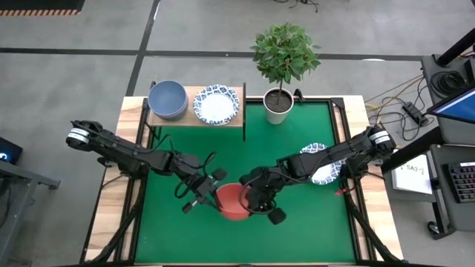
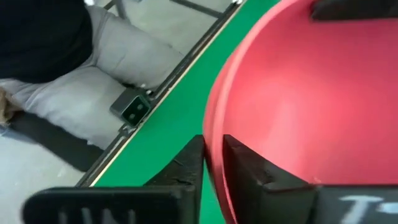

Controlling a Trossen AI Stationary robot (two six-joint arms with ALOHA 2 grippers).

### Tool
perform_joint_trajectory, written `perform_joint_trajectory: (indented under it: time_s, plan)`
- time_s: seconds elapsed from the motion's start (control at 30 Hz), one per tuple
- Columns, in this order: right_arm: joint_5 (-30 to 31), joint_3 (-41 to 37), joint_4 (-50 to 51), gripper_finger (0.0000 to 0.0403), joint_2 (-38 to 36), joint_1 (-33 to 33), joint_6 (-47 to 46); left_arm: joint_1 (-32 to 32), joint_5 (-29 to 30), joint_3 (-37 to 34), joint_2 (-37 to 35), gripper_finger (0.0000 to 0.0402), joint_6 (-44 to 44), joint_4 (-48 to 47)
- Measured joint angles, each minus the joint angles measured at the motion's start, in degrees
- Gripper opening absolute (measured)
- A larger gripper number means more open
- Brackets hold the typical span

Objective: Place and stack bowls onto a shelf
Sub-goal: Stack the orange bowl on top of the blue bowl on the shelf

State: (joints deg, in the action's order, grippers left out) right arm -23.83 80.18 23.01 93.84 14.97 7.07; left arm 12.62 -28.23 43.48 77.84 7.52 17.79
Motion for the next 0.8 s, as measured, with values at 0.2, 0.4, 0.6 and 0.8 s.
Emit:
perform_joint_trajectory:
  time_s: [0.2,0.4,0.6,0.8]
  plan:
    - [0.6,0.0,-1.9,0.0114,0.0,0.0,-1.2,-0.2,1.8,0.0,-0.1,0.0001,-0.4,1.2]
    - [3.5,0.0,-1.4,0.0161,-0.1,-0.3,-1.2,-0.2,1.0,0.0,-0.1,0.0001,-0.7,0.5]
    - [6.9,0.0,-1.6,0.0180,-1.8,-1.0,-1.1,-0.2,0.6,0.0,-0.1,0.0001,-2.4,-0.2]
    - [10.1,-0.1,-1.9,0.0183,-4.7,-1.3,-1.2,-0.2,1.1,0.0,-0.6,0.0001,-4.5,-0.7]
